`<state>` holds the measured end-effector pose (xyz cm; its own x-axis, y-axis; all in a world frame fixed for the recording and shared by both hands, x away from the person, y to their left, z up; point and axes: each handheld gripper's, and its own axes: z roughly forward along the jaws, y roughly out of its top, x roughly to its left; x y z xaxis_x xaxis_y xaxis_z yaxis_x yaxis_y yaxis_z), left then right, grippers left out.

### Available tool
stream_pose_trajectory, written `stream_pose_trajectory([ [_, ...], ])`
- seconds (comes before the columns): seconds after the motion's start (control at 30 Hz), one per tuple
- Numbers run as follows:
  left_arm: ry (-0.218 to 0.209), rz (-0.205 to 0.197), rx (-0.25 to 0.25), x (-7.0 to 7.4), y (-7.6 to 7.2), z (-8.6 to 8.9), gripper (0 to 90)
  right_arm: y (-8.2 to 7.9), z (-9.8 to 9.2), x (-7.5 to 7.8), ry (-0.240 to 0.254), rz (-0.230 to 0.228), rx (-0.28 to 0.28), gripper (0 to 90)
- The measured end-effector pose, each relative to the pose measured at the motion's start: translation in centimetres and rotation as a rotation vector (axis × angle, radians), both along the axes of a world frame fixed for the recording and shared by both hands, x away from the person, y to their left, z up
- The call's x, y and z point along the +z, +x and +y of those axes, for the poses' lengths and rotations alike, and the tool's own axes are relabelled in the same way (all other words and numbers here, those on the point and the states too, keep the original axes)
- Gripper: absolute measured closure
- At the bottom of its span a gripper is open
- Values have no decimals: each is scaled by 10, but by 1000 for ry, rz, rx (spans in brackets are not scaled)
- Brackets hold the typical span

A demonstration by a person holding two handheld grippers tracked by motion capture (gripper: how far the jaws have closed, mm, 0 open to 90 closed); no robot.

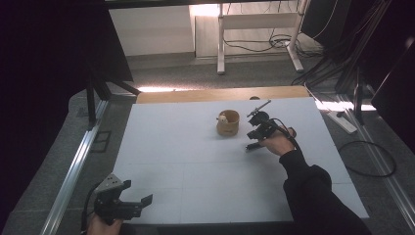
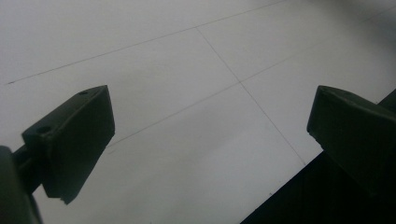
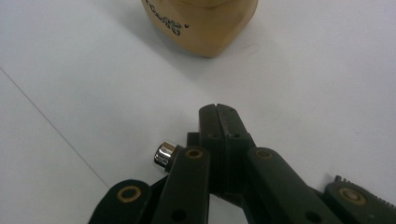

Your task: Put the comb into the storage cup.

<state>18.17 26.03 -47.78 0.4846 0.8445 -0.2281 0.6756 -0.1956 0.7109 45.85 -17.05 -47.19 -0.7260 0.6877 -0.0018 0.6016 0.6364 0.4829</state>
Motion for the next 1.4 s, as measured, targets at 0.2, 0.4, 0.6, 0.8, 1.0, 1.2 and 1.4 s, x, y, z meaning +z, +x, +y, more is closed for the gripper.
stream_pose_trajectory([
  [0.2,-1,0,0,0,0,0,18,3,2,-11,1,17,-10,899],
  [0.4,-1,1,2,0,0,0,20,4,2,-21,-3,35,-14,899],
  [0.6,-1,1,3,0,0,0,21,3,2,-26,-5,42,-14,899],
  [0.8,-2,1,3,0,0,0,23,0,0,-29,-5,57,-13,899],
  [1.0,-2,2,3,0,0,0,24,-6,-2,-30,-12,60,-3,899],
  [1.2,-2,3,4,0,0,0,24,-13,-11,-29,-21,64,-4,899],
  [1.4,-1,3,4,0,0,0,25,-18,-20,-28,-9,72,-10,899],
])
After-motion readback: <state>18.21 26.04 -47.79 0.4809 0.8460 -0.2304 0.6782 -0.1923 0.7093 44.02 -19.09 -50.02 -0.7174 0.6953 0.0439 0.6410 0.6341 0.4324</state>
